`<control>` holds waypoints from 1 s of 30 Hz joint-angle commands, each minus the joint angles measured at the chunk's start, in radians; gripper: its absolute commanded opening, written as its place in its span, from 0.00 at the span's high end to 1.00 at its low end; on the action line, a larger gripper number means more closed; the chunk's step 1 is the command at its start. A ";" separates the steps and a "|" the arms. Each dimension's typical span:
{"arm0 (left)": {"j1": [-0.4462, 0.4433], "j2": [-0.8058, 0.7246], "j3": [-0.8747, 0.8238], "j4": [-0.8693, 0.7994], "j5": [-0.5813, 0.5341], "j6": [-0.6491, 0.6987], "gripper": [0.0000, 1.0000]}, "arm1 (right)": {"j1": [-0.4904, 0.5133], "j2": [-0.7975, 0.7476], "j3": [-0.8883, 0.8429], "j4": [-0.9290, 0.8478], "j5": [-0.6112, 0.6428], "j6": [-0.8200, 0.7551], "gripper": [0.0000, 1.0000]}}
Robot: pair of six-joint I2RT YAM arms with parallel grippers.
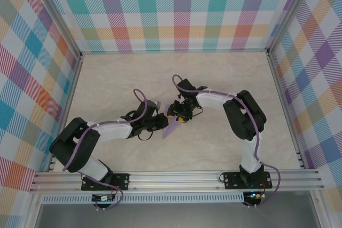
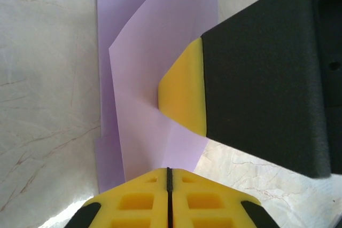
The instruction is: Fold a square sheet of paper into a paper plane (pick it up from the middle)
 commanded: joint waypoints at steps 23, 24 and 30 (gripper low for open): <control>0.019 0.073 0.040 -0.032 -0.018 0.016 0.96 | -0.006 0.104 -0.035 -0.183 0.200 0.008 0.58; 0.019 0.073 0.039 -0.031 -0.019 0.017 0.96 | -0.006 0.107 -0.034 -0.185 0.203 0.008 0.58; 0.020 0.076 0.041 -0.033 -0.019 0.019 0.96 | -0.006 0.108 -0.041 -0.189 0.220 0.018 0.61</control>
